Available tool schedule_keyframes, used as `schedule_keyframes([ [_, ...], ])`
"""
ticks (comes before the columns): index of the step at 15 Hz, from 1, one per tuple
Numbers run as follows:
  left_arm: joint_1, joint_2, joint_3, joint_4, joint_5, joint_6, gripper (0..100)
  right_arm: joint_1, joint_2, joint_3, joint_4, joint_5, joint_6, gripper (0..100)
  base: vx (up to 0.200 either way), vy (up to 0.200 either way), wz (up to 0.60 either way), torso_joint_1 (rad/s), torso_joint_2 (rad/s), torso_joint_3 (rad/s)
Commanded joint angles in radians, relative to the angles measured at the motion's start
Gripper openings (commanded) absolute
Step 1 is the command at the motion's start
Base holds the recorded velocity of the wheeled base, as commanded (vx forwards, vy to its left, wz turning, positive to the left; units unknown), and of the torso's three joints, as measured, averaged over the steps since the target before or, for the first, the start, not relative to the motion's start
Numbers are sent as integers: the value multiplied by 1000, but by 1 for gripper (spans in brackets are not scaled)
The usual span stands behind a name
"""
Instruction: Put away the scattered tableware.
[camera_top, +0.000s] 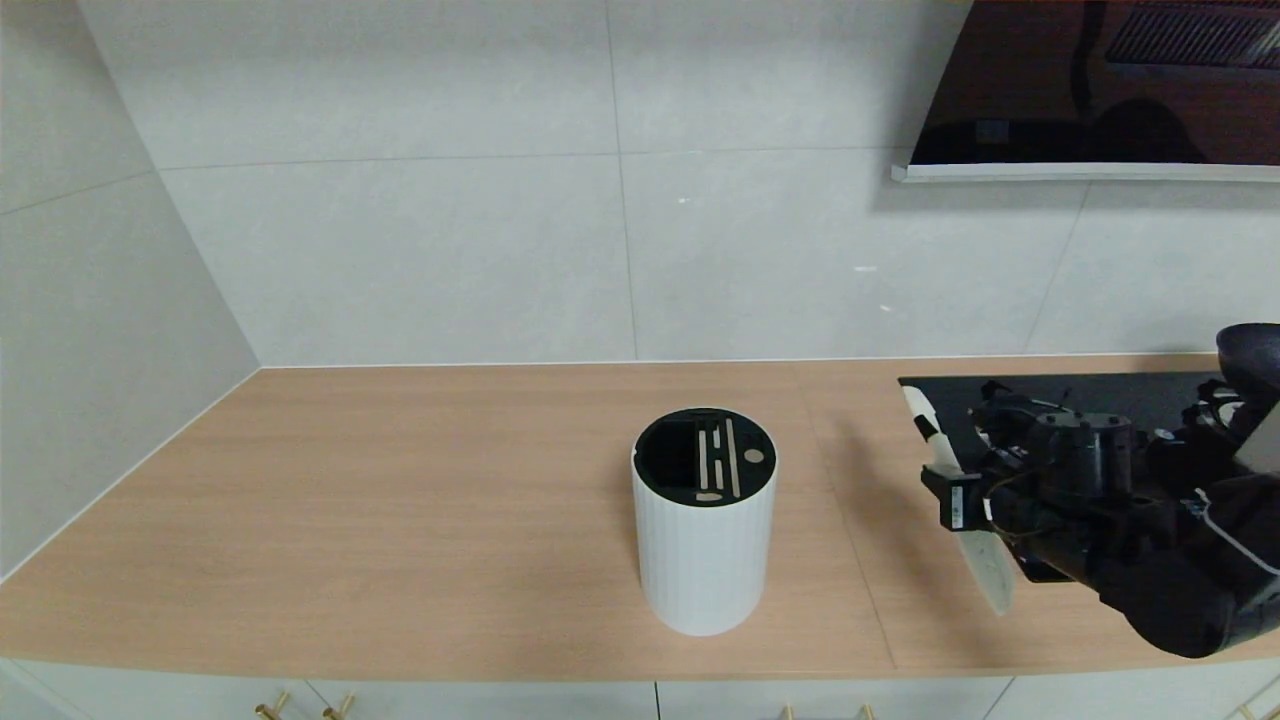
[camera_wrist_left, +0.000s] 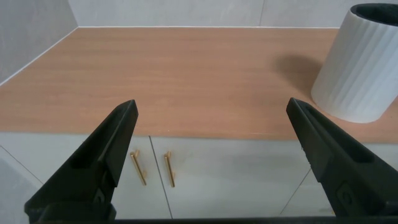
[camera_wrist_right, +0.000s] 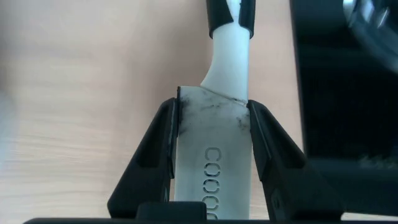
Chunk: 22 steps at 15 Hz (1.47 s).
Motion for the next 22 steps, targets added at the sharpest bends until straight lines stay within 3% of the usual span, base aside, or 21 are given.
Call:
schedule_keyframes([
  [1,0,0,-26,-28,0,5,100,61,-166,44,0,-10,1,0,0,0,0,0,0,0],
  [3,0,11,-87,12,-52,2,100,99,-245,57,-1,-19,1,0,0,0,0,0,0,0],
  [6,-12,184,-212,123,-273,2,100,151,-354,49,6,-12,-2,0,0,0,0,0,0,0],
  [9,-15,537,-344,118,-440,13,100,209,-380,-20,40,-6,-14,0,0,0,0,0,0,0],
  [10,-28,653,-394,88,-468,16,100,240,-378,-48,81,-7,-14,0,0,0,0,0,0,0],
  [13,-55,950,-489,-110,-477,5,100,298,-363,-143,169,-10,-14,0,0,0,0,0,0,0],
  [14,-132,1114,-528,-282,-470,-35,100,323,-344,-197,199,-12,-14,0,0,0,0,0,0,0],
  [16,-207,1246,-555,-437,-456,-116,100,361,-321,-241,222,-19,-13,0,0,0,0,0,0,0],
  [17,-279,1344,-581,-511,-428,-191,100,400,-318,-244,224,-27,-8,0,0,0,0,0,0,0],
  [20,-379,1474,-614,-601,-402,-309,100,487,-308,-235,224,-90,-8,0,0,0,0,0,0,0],
  [22,-436,1499,-617,-660,-402,-429,100,533,-309,-229,224,-107,-8,0,0,0,0,0,0,0],
])
